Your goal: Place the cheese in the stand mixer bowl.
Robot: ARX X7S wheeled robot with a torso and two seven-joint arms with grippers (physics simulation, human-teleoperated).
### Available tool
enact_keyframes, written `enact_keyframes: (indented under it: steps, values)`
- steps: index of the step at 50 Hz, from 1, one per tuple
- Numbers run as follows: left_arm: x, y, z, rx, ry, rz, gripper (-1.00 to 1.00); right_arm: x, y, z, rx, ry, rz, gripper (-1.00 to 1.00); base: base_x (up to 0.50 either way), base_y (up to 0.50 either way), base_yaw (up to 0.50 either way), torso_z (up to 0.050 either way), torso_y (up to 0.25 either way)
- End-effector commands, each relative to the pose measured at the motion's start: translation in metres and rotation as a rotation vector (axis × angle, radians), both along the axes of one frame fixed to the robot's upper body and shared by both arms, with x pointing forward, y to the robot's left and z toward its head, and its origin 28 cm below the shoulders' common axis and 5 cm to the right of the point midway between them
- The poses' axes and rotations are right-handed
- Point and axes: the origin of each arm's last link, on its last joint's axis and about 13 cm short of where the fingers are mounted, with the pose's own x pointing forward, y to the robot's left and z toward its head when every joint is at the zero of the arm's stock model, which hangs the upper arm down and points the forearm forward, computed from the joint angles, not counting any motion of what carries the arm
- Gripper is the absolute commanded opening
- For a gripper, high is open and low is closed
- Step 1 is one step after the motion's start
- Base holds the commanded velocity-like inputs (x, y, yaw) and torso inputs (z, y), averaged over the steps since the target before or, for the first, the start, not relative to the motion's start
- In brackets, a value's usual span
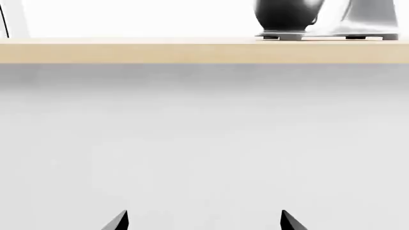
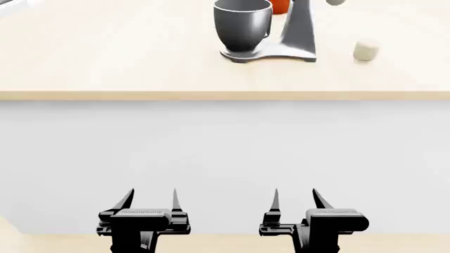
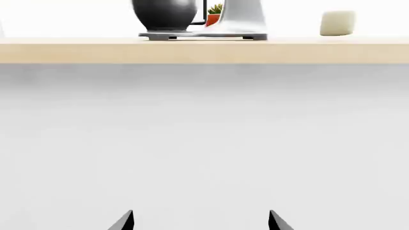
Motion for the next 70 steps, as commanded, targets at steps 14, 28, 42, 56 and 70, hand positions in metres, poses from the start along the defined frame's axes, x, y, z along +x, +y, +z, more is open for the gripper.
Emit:
enact_keyframes:
  steps: [14,28,42,56,70]
  values:
    - [0.0,-0.002,0.0,-0.018,-0.009,-0.02,1.0,0.002,-0.001,0.001,-0.035,-0.002,-0.025,1.0,0.0,0.0,0.0,0.0,0.0]
    - [-0.003,-0.003,-0.002,0.02,-0.005,-0.042,1.0,-0.002,-0.002,0.004,-0.06,-0.04,-0.024,1.0,0.0,0.0,0.0,0.0,0.0]
    - [-0.026,0.032,0.131,0.087,-0.387,0.053,1.0,-0.037,-0.046,0.156,-0.116,-0.436,-0.159,1.0,0.0,0.0,0.0,0.0,0.0]
    - [-0.053,0.057,0.163,0.072,-0.531,0.217,1.0,-0.072,-0.072,0.179,-0.134,-0.582,-0.277,1.0,0.0,0.02,0.0,0.0,0.0]
    - [-0.051,0.057,0.16,0.071,-0.515,0.21,1.0,-0.071,-0.068,0.171,-0.183,-0.573,-0.25,1.0,0.0,0.47,0.0,0.0,0.0]
